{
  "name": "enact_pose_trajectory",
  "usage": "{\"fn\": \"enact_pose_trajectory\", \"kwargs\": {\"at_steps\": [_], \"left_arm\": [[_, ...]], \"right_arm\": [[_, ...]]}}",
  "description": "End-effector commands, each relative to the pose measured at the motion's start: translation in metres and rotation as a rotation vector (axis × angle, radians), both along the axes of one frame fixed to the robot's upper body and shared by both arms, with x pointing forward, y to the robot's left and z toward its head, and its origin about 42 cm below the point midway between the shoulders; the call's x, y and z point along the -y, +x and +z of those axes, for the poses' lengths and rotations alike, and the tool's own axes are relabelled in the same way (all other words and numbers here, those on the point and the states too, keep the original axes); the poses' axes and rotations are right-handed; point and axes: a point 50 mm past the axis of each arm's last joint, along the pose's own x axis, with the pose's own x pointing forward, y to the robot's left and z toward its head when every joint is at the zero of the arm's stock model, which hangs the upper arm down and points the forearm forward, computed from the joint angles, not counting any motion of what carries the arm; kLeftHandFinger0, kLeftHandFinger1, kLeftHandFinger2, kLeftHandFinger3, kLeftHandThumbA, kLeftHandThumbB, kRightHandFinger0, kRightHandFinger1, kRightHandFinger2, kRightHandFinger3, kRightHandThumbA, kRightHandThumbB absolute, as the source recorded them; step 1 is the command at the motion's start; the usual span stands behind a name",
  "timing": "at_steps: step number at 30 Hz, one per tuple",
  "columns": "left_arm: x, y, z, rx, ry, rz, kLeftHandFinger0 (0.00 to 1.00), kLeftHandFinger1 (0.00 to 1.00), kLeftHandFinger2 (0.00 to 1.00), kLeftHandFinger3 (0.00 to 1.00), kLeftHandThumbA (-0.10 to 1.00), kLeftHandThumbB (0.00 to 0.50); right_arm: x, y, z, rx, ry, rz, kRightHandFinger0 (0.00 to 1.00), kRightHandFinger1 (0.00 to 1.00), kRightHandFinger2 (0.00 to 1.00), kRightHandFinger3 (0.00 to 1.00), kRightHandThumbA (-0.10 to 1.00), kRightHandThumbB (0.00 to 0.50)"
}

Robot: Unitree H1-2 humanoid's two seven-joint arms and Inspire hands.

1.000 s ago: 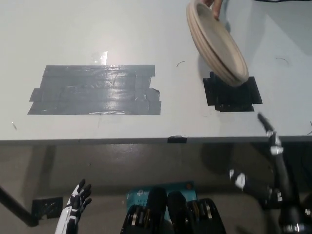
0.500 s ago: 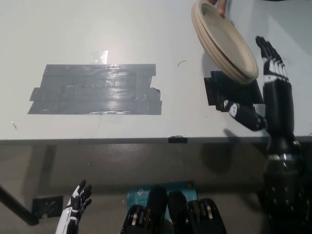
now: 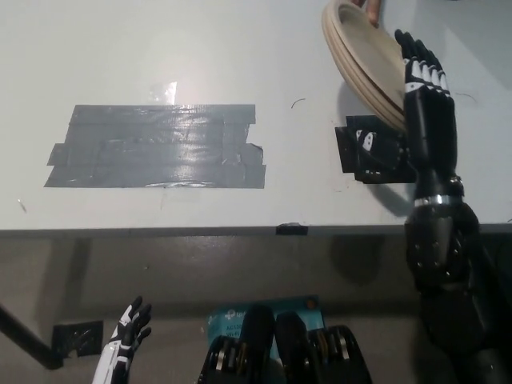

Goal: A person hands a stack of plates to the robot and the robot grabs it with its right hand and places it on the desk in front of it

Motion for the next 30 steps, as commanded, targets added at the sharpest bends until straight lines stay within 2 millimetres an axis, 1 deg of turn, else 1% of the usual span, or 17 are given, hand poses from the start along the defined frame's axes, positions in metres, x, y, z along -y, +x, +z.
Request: {"fn": "enact_pose_trajectory", "kwargs": {"at_steps": [1, 5, 8, 9, 11, 12, 13, 14, 15, 16, 17, 18, 20, 21, 23, 27, 30], "left_arm": [[0.001, -0.002, 0.005, 0.039, 0.012, -0.008, 1.0, 1.0, 1.0, 1.0, 1.0, 0.224], [0.0, -0.001, 0.006, 0.041, 0.002, -0.012, 1.0, 1.0, 1.0, 1.0, 1.0, 0.223], [0.0, 0.0, 0.006, 0.039, 0.002, -0.012, 1.0, 1.0, 1.0, 1.0, 1.0, 0.232], [0.0, 0.0, 0.006, 0.041, 0.0, -0.013, 1.0, 1.0, 1.0, 1.0, 1.0, 0.23], [0.0, 0.0, 0.006, 0.045, -0.002, -0.012, 1.0, 1.0, 1.0, 1.0, 1.0, 0.227], [0.0, 0.0, 0.006, 0.046, -0.004, -0.011, 1.0, 1.0, 1.0, 1.0, 1.0, 0.222], [0.0, -0.001, 0.006, 0.046, -0.005, -0.01, 1.0, 1.0, 1.0, 1.0, 1.0, 0.222], [0.0, -0.002, 0.005, 0.041, -0.007, -0.011, 1.0, 1.0, 1.0, 1.0, 1.0, 0.223], [0.0, -0.002, 0.005, 0.039, -0.007, -0.011, 1.0, 1.0, 1.0, 1.0, 1.0, 0.224], [0.0, -0.002, 0.005, 0.039, -0.003, -0.012, 1.0, 1.0, 1.0, 1.0, 1.0, 0.224], [0.0, -0.002, 0.006, 0.039, 0.0, -0.013, 1.0, 1.0, 1.0, 1.0, 1.0, 0.221], [0.0, -0.003, 0.006, 0.039, 0.004, -0.013, 1.0, 1.0, 1.0, 1.0, 1.0, 0.226], [0.0, -0.002, 0.007, 0.042, 0.004, -0.015, 1.0, 1.0, 1.0, 1.0, 1.0, 0.226], [0.0, 0.0, 0.008, 0.044, 0.002, -0.016, 1.0, 1.0, 1.0, 1.0, 1.0, 0.229], [-0.001, 0.0, 0.007, 0.042, 0.001, -0.012, 1.0, 1.0, 1.0, 1.0, 1.0, 0.238], [-0.001, 0.0, 0.007, 0.04, 0.003, -0.013, 1.0, 1.0, 1.0, 1.0, 1.0, 0.24], [-0.001, 0.0, 0.006, 0.047, 0.005, -0.015, 1.0, 1.0, 1.0, 1.0, 1.0, 0.226]], "right_arm": [[-0.003, 0.017, 0.024, 0.11, -0.033, -0.031, 1.0, 1.0, 1.0, 1.0, 1.0, 0.376], [-0.004, 0.027, 0.033, 0.124, -0.069, -0.059, 1.0, 1.0, 1.0, 1.0, 1.0, 0.377], [-0.006, 0.035, 0.038, 0.148, -0.091, -0.087, 1.0, 1.0, 1.0, 1.0, 0.97, 0.396], [-0.007, 0.038, 0.038, 0.168, -0.113, -0.103, 1.0, 1.0, 1.0, 1.0, 0.93, 0.406], [-0.007, 0.043, 0.038, 0.223, -0.134, -0.136, 1.0, 1.0, 1.0, 1.0, 0.76, 0.422], [-0.007, 0.047, 0.037, 0.261, -0.152, -0.163, 1.0, 1.0, 1.0, 1.0, 0.73, 0.39], [-0.006, 0.048, 0.036, 0.269, -0.158, -0.172, 0.69, 0.68, 0.72, 0.81, 0.71, 0.331], [-0.005, 0.049, 0.034, 0.269, -0.172, -0.18, 0.18, 0.19, 0.26, 0.37, 0.76, 0.251], [-0.004, 0.049, 0.033, 0.267, -0.178, -0.183, 0.04, 0.04, 0.09, 0.23, 0.78, 0.26], [-0.004, 0.05, 0.031, 0.27, -0.188, -0.186, 0.01, 0.01, 0.02, 0.05, 0.81, 0.209], [-0.005, 0.05, 0.029, 0.269, -0.185, -0.185, 0.0, 0.0, 0.0, 0.01, 0.83, 0.148], [-0.005, 0.049, 0.028, 0.263, -0.176, -0.181, 0.0, 0.0, 0.0, 0.02, 0.87, 0.086], [-0.006, 0.046, 0.028, 0.264, -0.16, -0.178, 0.0, 0.0, 0.03, 0.08, 0.95, 0.044], [-0.007, 0.044, 0.032, 0.275, -0.155, -0.178, 0.0, 0.0, 0.04, 0.07, 1.0, 0.03], [-0.008, 0.04, 0.037, 0.308, -0.145, -0.168, 0.0, 0.0, 0.05, 0.0, 1.0, 0.017], [-0.006, 0.032, 0.044, 0.353, -0.123, -0.153, 0.0, 0.0, 0.07, 0.01, 1.0, 0.013], [-0.003, 0.028, 0.049, 0.386, -0.112, -0.135, 0.0, 0.0, 0.08, 0.01, 1.0, 0.007]]}}
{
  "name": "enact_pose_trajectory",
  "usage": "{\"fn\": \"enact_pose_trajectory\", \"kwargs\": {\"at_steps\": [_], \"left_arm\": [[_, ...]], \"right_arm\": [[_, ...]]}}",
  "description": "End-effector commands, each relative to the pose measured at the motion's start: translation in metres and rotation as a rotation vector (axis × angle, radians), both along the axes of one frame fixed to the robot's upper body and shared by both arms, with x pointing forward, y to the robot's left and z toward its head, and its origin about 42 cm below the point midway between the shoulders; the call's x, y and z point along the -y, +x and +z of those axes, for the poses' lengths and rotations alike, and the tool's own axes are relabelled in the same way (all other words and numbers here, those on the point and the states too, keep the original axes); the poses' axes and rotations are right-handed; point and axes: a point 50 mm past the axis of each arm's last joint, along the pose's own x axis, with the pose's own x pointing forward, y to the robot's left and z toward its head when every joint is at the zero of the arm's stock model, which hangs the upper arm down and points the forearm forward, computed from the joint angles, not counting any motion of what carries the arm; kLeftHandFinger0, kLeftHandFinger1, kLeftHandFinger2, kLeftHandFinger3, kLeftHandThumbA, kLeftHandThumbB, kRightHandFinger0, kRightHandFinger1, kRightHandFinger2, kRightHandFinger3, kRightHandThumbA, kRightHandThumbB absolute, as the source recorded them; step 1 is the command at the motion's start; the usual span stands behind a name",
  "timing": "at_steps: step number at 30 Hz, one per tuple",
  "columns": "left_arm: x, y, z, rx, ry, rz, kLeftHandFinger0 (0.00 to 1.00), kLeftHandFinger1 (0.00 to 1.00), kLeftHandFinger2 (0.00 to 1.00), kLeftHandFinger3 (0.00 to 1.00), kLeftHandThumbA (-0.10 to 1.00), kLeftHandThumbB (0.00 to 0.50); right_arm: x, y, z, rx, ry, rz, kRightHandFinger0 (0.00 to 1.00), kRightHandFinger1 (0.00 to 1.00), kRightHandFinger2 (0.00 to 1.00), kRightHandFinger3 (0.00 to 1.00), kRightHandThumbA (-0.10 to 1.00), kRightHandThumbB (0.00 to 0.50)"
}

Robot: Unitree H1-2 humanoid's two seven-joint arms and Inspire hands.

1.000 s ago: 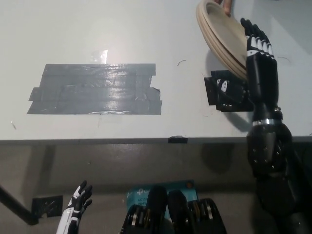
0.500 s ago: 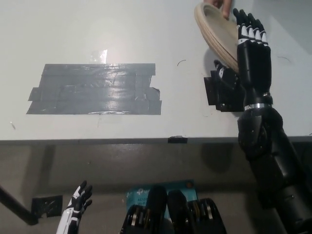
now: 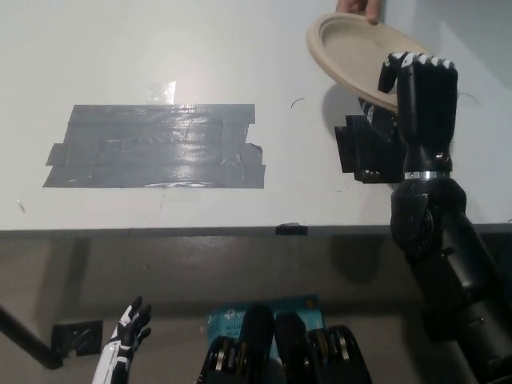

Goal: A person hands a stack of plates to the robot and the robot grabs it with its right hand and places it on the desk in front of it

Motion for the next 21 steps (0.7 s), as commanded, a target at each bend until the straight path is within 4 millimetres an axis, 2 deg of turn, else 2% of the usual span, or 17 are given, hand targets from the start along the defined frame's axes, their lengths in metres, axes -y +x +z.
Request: {"fn": "enact_pose_trajectory", "kwargs": {"at_steps": [1, 2, 3, 7, 10, 16, 18, 21], "left_arm": [[-0.001, 0.001, 0.006, 0.048, 0.003, -0.014, 1.0, 1.0, 1.0, 1.0, 1.0, 0.224], [-0.001, 0.001, 0.006, 0.049, 0.001, -0.014, 1.0, 1.0, 1.0, 1.0, 1.0, 0.224], [-0.001, 0.002, 0.007, 0.049, 0.004, -0.019, 1.0, 1.0, 1.0, 1.0, 1.0, 0.233], [0.0, 0.003, 0.008, 0.051, 0.013, -0.019, 1.0, 1.0, 1.0, 1.0, 1.0, 0.235], [-0.001, 0.004, 0.009, 0.052, 0.01, -0.021, 1.0, 1.0, 1.0, 1.0, 1.0, 0.234], [-0.003, 0.009, 0.012, 0.058, 0.022, -0.023, 1.0, 1.0, 1.0, 1.0, 1.0, 0.236], [-0.004, 0.011, 0.013, 0.06, 0.028, -0.023, 1.0, 1.0, 1.0, 1.0, 1.0, 0.236], [-0.005, 0.012, 0.013, 0.066, 0.022, -0.03, 1.0, 1.0, 1.0, 1.0, 1.0, 0.222]], "right_arm": [[0.001, -0.003, 0.042, 0.187, 0.009, 0.042, 0.0, 0.0, 0.1, 0.02, 1.0, 0.0], [0.001, -0.004, 0.043, 0.195, 0.01, 0.046, 0.0, 0.0, 0.1, 0.02, 1.0, 0.0], [0.003, -0.008, 0.048, 0.223, 0.016, 0.062, 0.0, 0.01, 0.17, 0.05, 1.0, 0.0], [0.008, -0.017, 0.065, 0.262, 0.009, 0.066, 0.0, 0.06, 0.28, 0.17, 1.0, 0.0], [0.013, -0.024, 0.084, 0.321, -0.007, 0.057, 0.0, 0.01, 0.23, 0.17, 1.0, 0.008], [0.025, -0.032, 0.118, 0.397, -0.063, 0.04, 0.0, 0.0, 0.05, 0.04, 1.0, 0.0], [0.028, -0.03, 0.117, 0.386, -0.072, 0.036, 0.0, 0.0, 0.01, 0.0, 0.96, 0.002], [0.035, -0.022, 0.099, 0.339, -0.119, 0.033, 0.0, 0.0, 0.04, 0.01, 0.93, 0.0]]}}
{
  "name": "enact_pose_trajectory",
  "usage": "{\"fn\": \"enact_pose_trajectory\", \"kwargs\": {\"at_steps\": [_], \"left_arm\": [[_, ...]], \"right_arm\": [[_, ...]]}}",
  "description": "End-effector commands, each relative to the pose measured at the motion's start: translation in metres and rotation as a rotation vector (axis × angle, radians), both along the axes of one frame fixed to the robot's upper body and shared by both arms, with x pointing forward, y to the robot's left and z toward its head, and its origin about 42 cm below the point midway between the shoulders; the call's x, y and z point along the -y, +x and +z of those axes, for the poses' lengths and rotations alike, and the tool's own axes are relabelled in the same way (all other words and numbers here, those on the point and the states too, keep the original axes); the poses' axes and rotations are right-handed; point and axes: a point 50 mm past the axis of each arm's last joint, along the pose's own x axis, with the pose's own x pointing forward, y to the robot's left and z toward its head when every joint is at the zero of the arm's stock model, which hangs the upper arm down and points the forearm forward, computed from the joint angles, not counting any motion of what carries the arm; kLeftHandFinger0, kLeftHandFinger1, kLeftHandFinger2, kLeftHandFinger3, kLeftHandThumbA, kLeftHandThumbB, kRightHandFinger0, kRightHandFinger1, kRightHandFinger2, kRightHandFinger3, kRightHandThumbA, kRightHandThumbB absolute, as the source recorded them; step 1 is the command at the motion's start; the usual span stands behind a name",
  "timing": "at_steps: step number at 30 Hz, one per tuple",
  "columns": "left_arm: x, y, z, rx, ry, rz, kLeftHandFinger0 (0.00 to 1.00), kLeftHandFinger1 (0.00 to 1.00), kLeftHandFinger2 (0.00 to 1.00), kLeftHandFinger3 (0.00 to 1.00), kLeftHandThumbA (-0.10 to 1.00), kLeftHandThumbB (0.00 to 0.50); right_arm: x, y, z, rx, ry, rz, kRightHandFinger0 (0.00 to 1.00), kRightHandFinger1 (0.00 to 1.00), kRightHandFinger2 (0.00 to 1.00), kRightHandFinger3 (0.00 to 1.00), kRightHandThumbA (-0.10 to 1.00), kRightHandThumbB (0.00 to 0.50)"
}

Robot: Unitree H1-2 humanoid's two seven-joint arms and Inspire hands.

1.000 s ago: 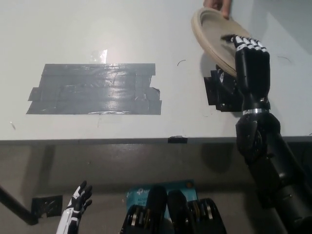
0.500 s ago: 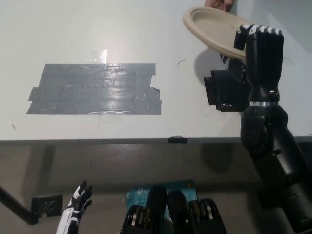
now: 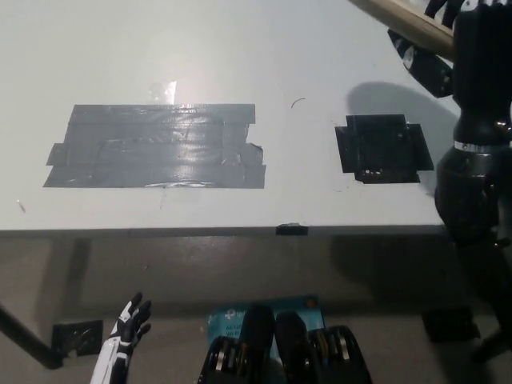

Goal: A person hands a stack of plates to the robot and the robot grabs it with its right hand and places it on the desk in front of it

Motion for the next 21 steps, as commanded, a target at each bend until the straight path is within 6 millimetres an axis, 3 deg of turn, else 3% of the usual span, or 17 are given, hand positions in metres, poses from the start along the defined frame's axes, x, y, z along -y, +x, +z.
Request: {"fn": "enact_pose_trajectory", "kwargs": {"at_steps": [1, 8, 13, 15, 19, 21], "left_arm": [[-0.004, 0.005, 0.008, 0.049, 0.013, -0.023, 1.0, 1.0, 1.0, 1.0, 1.0, 0.22], [-0.002, 0.01, 0.009, 0.062, 0.018, -0.032, 1.0, 1.0, 1.0, 1.0, 1.0, 0.212], [-0.002, 0.01, 0.011, 0.062, 0.029, -0.037, 1.0, 1.0, 1.0, 1.0, 1.0, 0.211], [-0.002, 0.011, 0.01, 0.058, 0.028, -0.037, 1.0, 1.0, 1.0, 1.0, 1.0, 0.217], [-0.002, 0.012, 0.01, 0.063, 0.035, -0.042, 1.0, 1.0, 1.0, 1.0, 1.0, 0.207], [-0.002, 0.011, 0.01, 0.061, 0.035, -0.043, 1.0, 1.0, 1.0, 1.0, 1.0, 0.208]], "right_arm": [[0.006, 0.009, 0.014, 0.037, -0.071, -0.004, 0.0, 0.0, 0.04, 0.03, 0.92, 0.0], [0.006, 0.029, -0.058, -0.159, -0.216, -0.035, 0.0, 0.0, 0.06, 0.02, 0.88, 0.001], [0.009, 0.041, -0.12, -0.311, -0.327, -0.064, 0.0, 0.0, 0.05, 0.03, 0.87, 0.009], [0.012, 0.044, -0.133, -0.351, -0.344, -0.069, 0.0, 0.0, 0.0, 0.01, 0.85, 0.011], [0.018, 0.047, -0.156, -0.402, -0.426, -0.098, 0.0, 0.0, 0.01, 0.02, 0.9, 0.0], [0.018, 0.046, -0.161, -0.408, -0.454, -0.111, 0.0, 0.0, 0.0, 0.04, 0.82, 0.012]]}}
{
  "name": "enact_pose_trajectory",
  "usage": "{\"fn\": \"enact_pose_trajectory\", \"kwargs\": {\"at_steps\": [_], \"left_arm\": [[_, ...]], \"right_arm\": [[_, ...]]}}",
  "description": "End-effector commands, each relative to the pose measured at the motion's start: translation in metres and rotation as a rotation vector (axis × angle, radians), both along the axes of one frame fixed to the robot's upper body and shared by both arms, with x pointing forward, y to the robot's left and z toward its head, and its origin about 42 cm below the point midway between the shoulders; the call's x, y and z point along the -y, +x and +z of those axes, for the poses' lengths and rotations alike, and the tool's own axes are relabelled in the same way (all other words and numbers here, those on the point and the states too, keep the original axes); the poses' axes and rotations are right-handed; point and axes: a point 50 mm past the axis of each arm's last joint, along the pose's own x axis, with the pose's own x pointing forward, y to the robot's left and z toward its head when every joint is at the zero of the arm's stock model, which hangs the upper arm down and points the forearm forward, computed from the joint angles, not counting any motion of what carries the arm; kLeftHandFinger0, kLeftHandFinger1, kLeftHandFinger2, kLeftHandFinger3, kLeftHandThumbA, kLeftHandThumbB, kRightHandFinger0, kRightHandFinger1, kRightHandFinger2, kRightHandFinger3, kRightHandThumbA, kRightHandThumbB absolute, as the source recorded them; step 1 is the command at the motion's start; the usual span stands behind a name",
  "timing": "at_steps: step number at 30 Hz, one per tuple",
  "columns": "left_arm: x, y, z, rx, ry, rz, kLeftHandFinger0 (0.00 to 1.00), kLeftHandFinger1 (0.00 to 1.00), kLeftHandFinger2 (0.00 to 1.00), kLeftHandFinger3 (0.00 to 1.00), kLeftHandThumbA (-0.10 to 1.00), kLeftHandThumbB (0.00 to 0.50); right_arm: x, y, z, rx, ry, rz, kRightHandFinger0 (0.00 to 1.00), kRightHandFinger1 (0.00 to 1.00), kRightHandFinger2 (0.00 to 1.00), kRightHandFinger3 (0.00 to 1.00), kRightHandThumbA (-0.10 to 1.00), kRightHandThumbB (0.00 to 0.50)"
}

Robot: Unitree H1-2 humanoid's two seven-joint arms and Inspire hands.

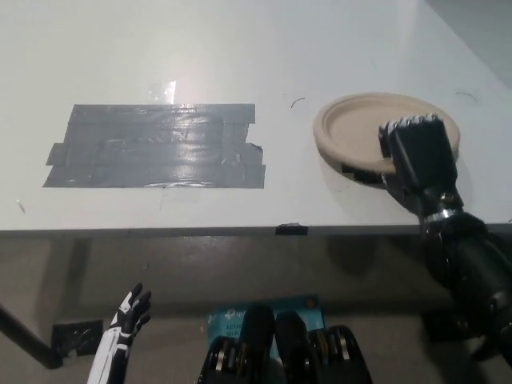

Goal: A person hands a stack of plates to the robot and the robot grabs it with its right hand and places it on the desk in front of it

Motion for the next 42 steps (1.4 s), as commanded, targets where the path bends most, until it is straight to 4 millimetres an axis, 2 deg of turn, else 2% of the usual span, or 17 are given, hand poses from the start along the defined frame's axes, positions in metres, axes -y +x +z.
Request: {"fn": "enact_pose_trajectory", "kwargs": {"at_steps": [1, 2, 3, 4, 5, 6, 7, 8, 10, 11, 14, 16, 21, 25, 31, 37, 42], "left_arm": [[-0.001, 0.002, 0.006, 0.038, 0.025, -0.029, 1.0, 1.0, 1.0, 1.0, 1.0, 0.21], [0.0, 0.002, 0.006, 0.037, 0.026, -0.028, 1.0, 1.0, 1.0, 1.0, 1.0, 0.21], [-0.001, 0.002, 0.006, 0.036, 0.033, -0.026, 1.0, 1.0, 1.0, 1.0, 1.0, 0.208], [0.0, 0.003, 0.006, 0.04, 0.033, -0.028, 1.0, 1.0, 1.0, 1.0, 1.0, 0.2], [0.0, 0.004, 0.007, 0.038, 0.03, -0.029, 1.0, 1.0, 1.0, 1.0, 1.0, 0.2], [0.0, 0.003, 0.007, 0.035, 0.03, -0.029, 1.0, 1.0, 1.0, 1.0, 1.0, 0.2], [0.0, 0.003, 0.007, 0.037, 0.033, -0.03, 1.0, 1.0, 1.0, 1.0, 1.0, 0.199], [0.0, 0.003, 0.007, 0.037, 0.034, -0.03, 1.0, 1.0, 1.0, 1.0, 1.0, 0.19], [0.0, 0.005, 0.008, 0.042, 0.03, -0.031, 1.0, 1.0, 1.0, 1.0, 1.0, 0.183], [0.0, 0.006, 0.008, 0.048, 0.028, -0.032, 1.0, 1.0, 1.0, 1.0, 1.0, 0.182], [-0.001, 0.008, 0.009, 0.054, 0.03, -0.035, 1.0, 1.0, 1.0, 1.0, 1.0, 0.182], [0.0, 0.007, 0.008, 0.052, 0.03, -0.035, 1.0, 1.0, 1.0, 1.0, 1.0, 0.184], [0.0, 0.006, 0.007, 0.047, 0.029, -0.035, 1.0, 1.0, 1.0, 1.0, 1.0, 0.196], [-0.001, 0.007, 0.008, 0.049, 0.035, -0.036, 1.0, 1.0, 1.0, 1.0, 1.0, 0.197], [-0.001, 0.01, 0.011, 0.055, 0.024, -0.041, 1.0, 1.0, 1.0, 1.0, 1.0, 0.192], [0.001, 0.023, 0.018, 0.077, 0.029, -0.044, 1.0, 1.0, 1.0, 1.0, 1.0, 0.203], [0.003, 0.029, 0.021, 0.079, 0.029, -0.051, 1.0, 1.0, 1.0, 1.0, 1.0, 0.2]], "right_arm": [[-0.006, 0.012, 0.011, 0.054, -0.096, 0.011, 0.0, 0.0, 0.01, 0.08, 0.83, 0.016], [-0.006, 0.012, 0.01, 0.046, -0.11, 0.003, 0.0, 0.0, 0.02, 0.09, 0.84, 0.019], [-0.008, 0.012, 0.009, 0.029, -0.122, -0.018, 0.0, 0.0, 0.05, 0.12, 0.81, 0.058], [-0.01, 0.012, 0.012, 0.007, -0.145, -0.043, 0.0, 0.03, 0.12, 0.25, 0.83, 0.096], [-0.013, 0.011, 0.018, -0.069, -0.143, -0.066, 0.44, 0.61, 0.72, 0.74, 0.86, 0.256], [-0.014, 0.01, 0.022, -0.125, -0.125, -0.069, 0.61, 0.73, 0.8, 0.86, 0.86, 0.259], [-0.015, 0.008, 0.028, -0.19, -0.082, -0.05, 0.95, 1.0, 1.0, 1.0, 0.82, 0.316], [-0.018, 0.003, 0.044, -0.314, -0.004, -0.01, 1.0, 1.0, 1.0, 1.0, 0.86, 0.409], [-0.021, -0.005, 0.065, -0.428, 0.054, 0.053, 1.0, 1.0, 1.0, 1.0, 0.88, 0.445], [-0.022, -0.012, 0.088, -0.51, 0.123, 0.138, 1.0, 1.0, 1.0, 1.0, 0.92, 0.497], [-0.023, -0.025, 0.121, -0.597, 0.252, 0.282, 1.0, 1.0, 1.0, 1.0, 0.93, 0.5], [-0.02, -0.045, 0.167, -0.681, 0.378, 0.504, 1.0, 1.0, 1.0, 1.0, 0.95, 0.5], [-0.013, -0.074, 0.23, -0.814, 0.539, 0.823, 1.0, 1.0, 1.0, 1.0, 0.9, 0.5], [-0.008, -0.086, 0.245, -0.856, 0.63, 0.974, 1.0, 1.0, 1.0, 1.0, 0.9, 0.5], [-0.008, -0.124, 0.274, -0.829, 0.651, 1.196, 1.0, 1.0, 1.0, 1.0, 0.98, 0.5], [0.006, -0.185, 0.307, -0.516, 0.66, 1.365, 1.0, 1.0, 1.0, 1.0, 1.0, 0.5], [0.014, -0.233, 0.303, -0.321, 0.71, 1.432, 1.0, 1.0, 1.0, 1.0, 1.0, 0.5]]}}
